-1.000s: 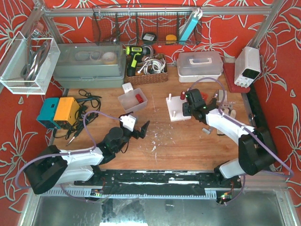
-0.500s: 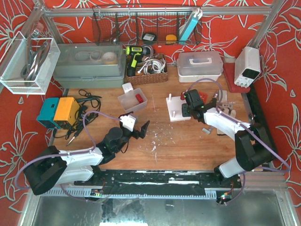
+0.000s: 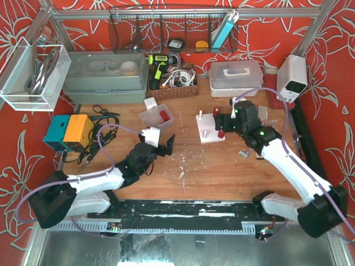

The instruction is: Install the large spring

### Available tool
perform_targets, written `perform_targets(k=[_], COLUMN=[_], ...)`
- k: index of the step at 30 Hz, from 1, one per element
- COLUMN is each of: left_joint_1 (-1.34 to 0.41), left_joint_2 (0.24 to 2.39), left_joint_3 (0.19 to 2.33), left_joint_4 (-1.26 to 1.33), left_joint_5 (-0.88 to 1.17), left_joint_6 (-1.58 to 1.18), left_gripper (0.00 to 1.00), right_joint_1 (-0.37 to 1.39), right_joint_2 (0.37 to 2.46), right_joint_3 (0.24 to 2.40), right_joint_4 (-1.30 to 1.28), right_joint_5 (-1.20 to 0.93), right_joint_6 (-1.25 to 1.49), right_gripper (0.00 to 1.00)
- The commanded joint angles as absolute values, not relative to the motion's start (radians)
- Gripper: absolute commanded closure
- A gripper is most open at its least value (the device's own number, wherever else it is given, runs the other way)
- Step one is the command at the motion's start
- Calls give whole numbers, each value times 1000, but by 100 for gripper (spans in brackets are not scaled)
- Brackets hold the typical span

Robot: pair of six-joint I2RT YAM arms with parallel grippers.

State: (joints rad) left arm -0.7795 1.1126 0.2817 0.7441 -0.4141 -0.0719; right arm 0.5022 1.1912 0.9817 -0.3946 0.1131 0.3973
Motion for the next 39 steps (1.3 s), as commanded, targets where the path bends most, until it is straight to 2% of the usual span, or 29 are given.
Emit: perform_targets(k=[1,3,10,13,16,21,28,34,39], left_joint_1=[-754,-706,-510,-460,-421,-362,-292,-248,-224], left_joint_2=[1150,1180,1287,1369,1463,1629,1799,1883,1960], left_joint_3=[464,527,694,784,894,1094,1364,1452,1512], left_joint_4=[453,337,204,139,43,-130,-389,-525,-613], left_joint_5=[-536,-484,-179,-51,9,191,234,365,340], left_joint_6=[-218,-273,-267,-169,-72,82,245,373,425], left_gripper=[0,0,24,34,48,57,64,63,62], right_joint_1=[499,504,505,507,509,512,515,515,515], right_joint_2=[1070,1033,976,960,930,883,834,829,828], right_joint_3=[909,866,749,741,733,729,723,725,723], right_joint_4=[-386,-353,-270,-252,-248,-258,-265,-270,-268], right_joint_5=[-16,-26,-41,-74,-83,-79,-64,-64,-69], right_joint_6=[413,424,435,444,449,444,439,435,436], right_gripper=[1,1,2,2,2,2,2,2,2])
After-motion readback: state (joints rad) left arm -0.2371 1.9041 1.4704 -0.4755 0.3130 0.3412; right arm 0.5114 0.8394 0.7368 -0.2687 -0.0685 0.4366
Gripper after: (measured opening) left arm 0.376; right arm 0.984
